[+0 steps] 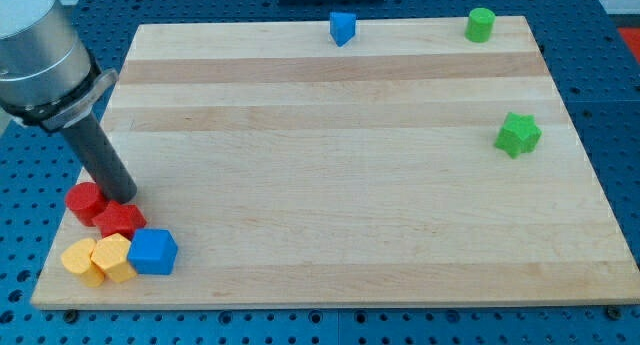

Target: Place the red circle on top of the yellow heart

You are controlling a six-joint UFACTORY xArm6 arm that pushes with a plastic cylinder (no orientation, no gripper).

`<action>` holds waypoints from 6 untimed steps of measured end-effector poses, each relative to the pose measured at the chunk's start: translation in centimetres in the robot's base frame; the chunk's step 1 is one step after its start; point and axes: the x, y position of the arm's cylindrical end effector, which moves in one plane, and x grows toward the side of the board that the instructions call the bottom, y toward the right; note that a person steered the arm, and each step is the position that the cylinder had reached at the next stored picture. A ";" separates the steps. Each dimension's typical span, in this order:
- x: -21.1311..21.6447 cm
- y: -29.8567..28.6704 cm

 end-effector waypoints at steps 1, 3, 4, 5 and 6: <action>-0.4 0.0; -4.3 -3.2; -2.0 -4.1; -0.6 -4.2; 0.5 -4.2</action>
